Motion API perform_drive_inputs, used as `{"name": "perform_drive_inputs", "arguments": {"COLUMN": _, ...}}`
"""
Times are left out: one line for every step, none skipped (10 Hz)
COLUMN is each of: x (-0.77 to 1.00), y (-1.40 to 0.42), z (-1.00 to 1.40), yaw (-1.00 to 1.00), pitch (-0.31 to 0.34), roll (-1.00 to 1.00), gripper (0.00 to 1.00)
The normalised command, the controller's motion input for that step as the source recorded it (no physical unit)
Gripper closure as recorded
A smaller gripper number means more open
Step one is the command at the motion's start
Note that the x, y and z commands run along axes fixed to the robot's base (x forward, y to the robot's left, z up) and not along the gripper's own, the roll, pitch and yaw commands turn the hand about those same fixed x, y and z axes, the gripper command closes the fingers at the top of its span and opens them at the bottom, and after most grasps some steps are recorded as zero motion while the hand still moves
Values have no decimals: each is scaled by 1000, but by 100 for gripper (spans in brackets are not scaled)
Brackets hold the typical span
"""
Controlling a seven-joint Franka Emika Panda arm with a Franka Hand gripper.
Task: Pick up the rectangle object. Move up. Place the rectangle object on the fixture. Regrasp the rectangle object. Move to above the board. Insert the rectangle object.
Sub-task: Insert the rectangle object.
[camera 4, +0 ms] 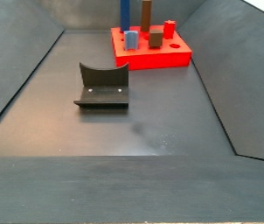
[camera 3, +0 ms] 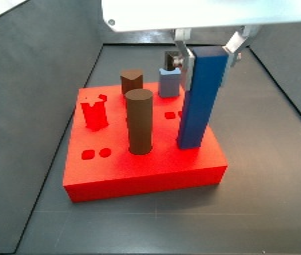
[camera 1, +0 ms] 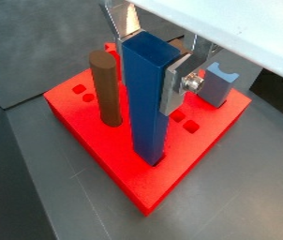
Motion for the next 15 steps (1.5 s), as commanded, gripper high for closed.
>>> {"name": "perform_drive_inputs", "arguments": {"x": -63, "y": 86, "z": -209, "yaw": 37, "pitch": -7, "roll": 30, "gripper": 100}}
{"name": "perform_drive_inputs", "arguments": {"x": -6, "y": 69, "z": -163, "yaw": 57, "pitch": 0, "roll": 13, "gripper": 100}}
{"name": "perform_drive_inputs", "arguments": {"x": 0, "y": 14, "z": -157, "yaw": 111, "pitch": 0, "roll": 49, "gripper": 100}}
{"name": "perform_drive_inputs", "arguments": {"x": 23, "y": 9, "z": -163, "yaw": 131, "pitch": 0, "roll": 64, "gripper": 100}}
{"name": "perform_drive_inputs", "arguments": {"x": 126, "y": 0, "z": -171, "yaw": 117, "pitch": 51, "roll": 76, "gripper": 100}}
{"name": "perform_drive_inputs", "arguments": {"x": 137, "y": 26, "z": -191, "yaw": 134, "pitch": 67, "roll": 89, "gripper": 100}}
{"name": "perform_drive_inputs", "arguments": {"x": 214, "y": 57, "z": -180, "yaw": 157, "pitch": 107, "roll": 111, "gripper": 100}}
{"name": "perform_drive_inputs", "arguments": {"x": 291, "y": 51, "z": -160, "yaw": 109, "pitch": 140, "roll": 114, "gripper": 100}}
{"name": "perform_drive_inputs", "arguments": {"x": 257, "y": 57, "z": -131, "yaw": 0, "pitch": 114, "roll": 53, "gripper": 100}}
{"name": "perform_drive_inputs", "arguments": {"x": 131, "y": 17, "z": -166, "yaw": 0, "pitch": 44, "roll": 6, "gripper": 100}}
{"name": "perform_drive_inputs", "arguments": {"x": 37, "y": 0, "z": -231, "yaw": -6, "pitch": 0, "roll": 0, "gripper": 100}}
{"name": "perform_drive_inputs", "arguments": {"x": 0, "y": 0, "z": -320, "yaw": 0, "pitch": -87, "roll": 0, "gripper": 100}}
{"name": "perform_drive_inputs", "arguments": {"x": 0, "y": 0, "z": -337, "yaw": 0, "pitch": -123, "roll": 0, "gripper": 100}}
{"name": "perform_drive_inputs", "arguments": {"x": 0, "y": 0, "z": -343, "yaw": 0, "pitch": -123, "roll": 0, "gripper": 100}}
{"name": "perform_drive_inputs", "arguments": {"x": 0, "y": 0, "z": -323, "yaw": 0, "pitch": -121, "roll": 0, "gripper": 100}}
